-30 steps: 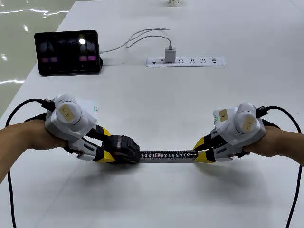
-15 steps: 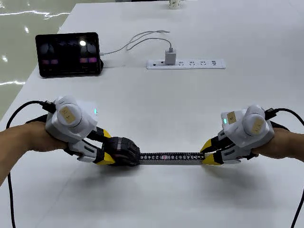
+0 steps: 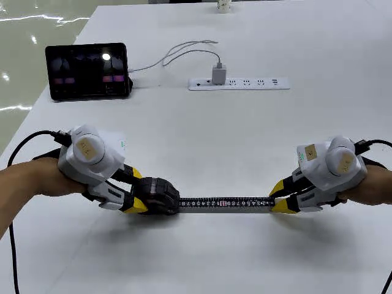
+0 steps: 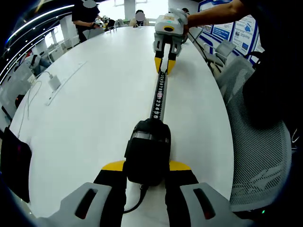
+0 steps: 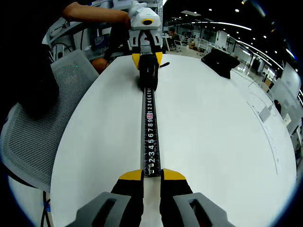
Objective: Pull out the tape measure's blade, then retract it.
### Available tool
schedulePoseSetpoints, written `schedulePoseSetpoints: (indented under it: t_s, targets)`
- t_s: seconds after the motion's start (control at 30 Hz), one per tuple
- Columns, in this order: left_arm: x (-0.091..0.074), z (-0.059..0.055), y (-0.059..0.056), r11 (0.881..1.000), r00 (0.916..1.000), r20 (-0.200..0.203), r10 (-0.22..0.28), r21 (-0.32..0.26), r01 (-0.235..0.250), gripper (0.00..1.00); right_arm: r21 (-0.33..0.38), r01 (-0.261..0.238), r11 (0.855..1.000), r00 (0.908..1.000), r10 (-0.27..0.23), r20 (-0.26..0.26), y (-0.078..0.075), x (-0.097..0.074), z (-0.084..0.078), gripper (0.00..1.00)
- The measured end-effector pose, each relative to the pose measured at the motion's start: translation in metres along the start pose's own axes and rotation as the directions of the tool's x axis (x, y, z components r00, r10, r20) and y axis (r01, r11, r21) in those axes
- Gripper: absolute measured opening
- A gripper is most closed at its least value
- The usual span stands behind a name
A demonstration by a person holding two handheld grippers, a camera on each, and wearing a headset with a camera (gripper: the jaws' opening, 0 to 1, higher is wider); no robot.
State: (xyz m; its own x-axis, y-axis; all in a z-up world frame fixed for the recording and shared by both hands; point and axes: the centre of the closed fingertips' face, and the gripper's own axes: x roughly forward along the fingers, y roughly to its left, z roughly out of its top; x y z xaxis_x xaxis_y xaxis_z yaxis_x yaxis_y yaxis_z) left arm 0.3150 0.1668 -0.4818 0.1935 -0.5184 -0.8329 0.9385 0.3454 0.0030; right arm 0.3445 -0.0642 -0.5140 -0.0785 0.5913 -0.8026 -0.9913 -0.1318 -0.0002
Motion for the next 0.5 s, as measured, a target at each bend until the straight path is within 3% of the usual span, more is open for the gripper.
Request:
schedulePoseSetpoints:
  t_s: [0.5]
  targets:
    - [0.0, 0.0, 0.0, 1.0, 1.0, -0.003, -0.003, 0.002, 0.003, 0.25, 0.012, 0.011, 1.0, 0.9998, -0.011, -0.019, 0.002, -0.014, -0.016, 0.08]
